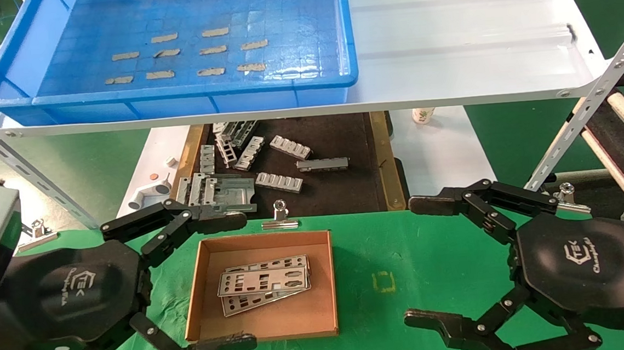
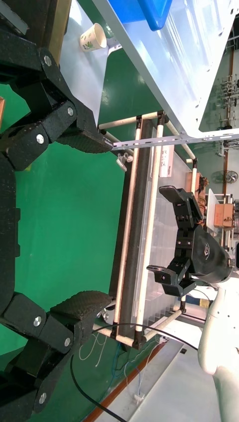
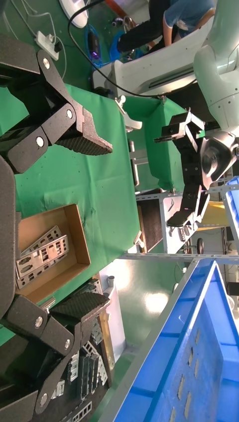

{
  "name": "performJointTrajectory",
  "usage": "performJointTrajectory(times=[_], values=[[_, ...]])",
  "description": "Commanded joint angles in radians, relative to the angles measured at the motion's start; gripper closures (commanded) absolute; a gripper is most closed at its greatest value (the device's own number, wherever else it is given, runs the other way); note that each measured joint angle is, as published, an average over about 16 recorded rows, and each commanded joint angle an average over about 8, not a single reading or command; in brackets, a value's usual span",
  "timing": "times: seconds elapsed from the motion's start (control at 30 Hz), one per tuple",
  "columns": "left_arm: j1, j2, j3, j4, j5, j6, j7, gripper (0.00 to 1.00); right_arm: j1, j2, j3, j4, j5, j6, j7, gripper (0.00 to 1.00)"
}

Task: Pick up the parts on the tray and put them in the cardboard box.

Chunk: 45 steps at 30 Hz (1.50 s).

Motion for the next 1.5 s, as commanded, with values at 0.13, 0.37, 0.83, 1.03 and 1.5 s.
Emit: performJointTrajectory(times=[0.13,0.37,0.83,1.03,1.5], values=[[0.0,0.0,0.0,0.0,0.0,0.0,0.0,0.0,0.0,0.0,0.0,0.0,0.0,0.0,0.0,0.0],[0.0,0.0,0.0,0.0,0.0,0.0,0.0,0.0,0.0,0.0,0.0,0.0,0.0,0.0,0.0,0.0],[0.0,0.0,0.0,0.0,0.0,0.0,0.0,0.0,0.0,0.0,0.0,0.0,0.0,0.0,0.0,0.0],[0.0,0.0,0.0,0.0,0.0,0.0,0.0,0.0,0.0,0.0,0.0,0.0,0.0,0.0,0.0,0.0],[0.0,0.0,0.0,0.0,0.0,0.0,0.0,0.0,0.0,0.0,0.0,0.0,0.0,0.0,0.0,0.0]])
